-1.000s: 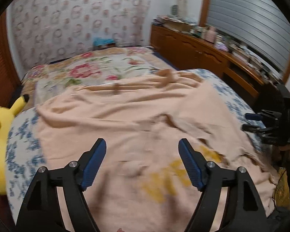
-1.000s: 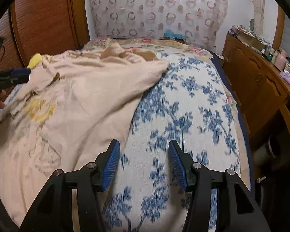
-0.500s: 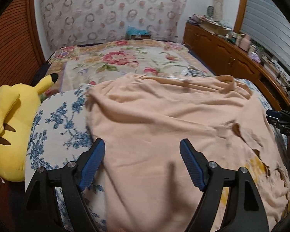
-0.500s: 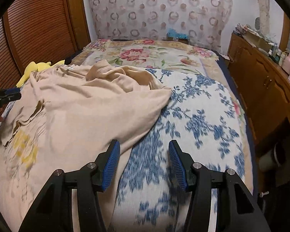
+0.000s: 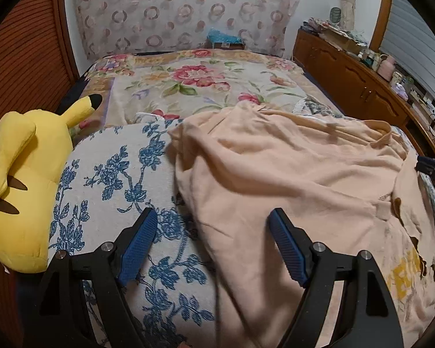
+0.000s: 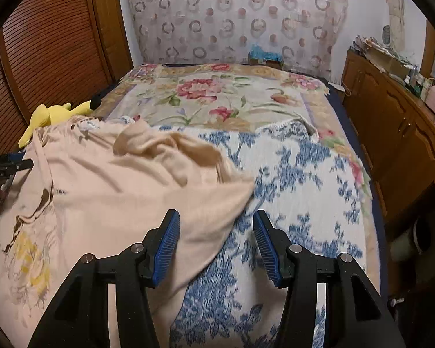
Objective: Fold small clothes
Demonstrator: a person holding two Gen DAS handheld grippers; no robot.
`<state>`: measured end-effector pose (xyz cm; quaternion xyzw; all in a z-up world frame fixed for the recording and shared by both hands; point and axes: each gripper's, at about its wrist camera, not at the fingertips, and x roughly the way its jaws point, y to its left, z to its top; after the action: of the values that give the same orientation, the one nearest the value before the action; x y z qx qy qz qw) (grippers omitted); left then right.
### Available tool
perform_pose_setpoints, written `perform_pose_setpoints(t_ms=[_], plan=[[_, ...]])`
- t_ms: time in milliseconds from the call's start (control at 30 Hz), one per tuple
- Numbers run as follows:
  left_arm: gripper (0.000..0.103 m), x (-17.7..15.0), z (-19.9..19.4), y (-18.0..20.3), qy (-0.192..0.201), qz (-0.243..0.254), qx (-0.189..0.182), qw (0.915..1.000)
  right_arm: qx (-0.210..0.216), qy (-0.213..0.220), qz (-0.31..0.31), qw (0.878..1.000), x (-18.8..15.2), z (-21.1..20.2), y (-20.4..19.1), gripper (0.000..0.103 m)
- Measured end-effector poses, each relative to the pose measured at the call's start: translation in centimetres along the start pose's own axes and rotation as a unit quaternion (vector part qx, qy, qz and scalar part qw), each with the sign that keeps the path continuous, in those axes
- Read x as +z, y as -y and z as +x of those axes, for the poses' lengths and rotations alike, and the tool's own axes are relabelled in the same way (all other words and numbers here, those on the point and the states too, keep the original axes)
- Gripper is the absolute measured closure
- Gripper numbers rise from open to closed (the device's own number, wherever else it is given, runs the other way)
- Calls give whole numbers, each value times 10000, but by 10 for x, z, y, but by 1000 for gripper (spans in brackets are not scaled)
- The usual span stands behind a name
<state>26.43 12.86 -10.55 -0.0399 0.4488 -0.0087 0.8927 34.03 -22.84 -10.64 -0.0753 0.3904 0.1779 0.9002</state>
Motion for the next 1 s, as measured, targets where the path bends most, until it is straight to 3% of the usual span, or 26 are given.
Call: perform_pose_setpoints(t_ms=[333,600,733,800,900,933,1000], plan=[[20,-3,1,5,148,187,186,9995,121,87,-262,9995,24,13,-15,48],[20,-2,2,4,145,193,187,9995,739,124,-715,9946,57,37,-49,49],[20,-2,2,4,144,192,185,9995,907,-62,-937,9914,74,63,-63,52],[19,-2,2,4,142,194,182,9995,794,-215,-1053,9910,80,76,-64,59],[19,-1,2,4,140,197,183,9995,796,-444,-1141,9893,90,95,-59,82],[19,-1,2,4,140,193,183,9995,801,-473,-1155,9889,95,100,-60,96],[19,-1,2,4,140,195,181,9995,904,-410,-1192,9879,105,103,-63,100]])
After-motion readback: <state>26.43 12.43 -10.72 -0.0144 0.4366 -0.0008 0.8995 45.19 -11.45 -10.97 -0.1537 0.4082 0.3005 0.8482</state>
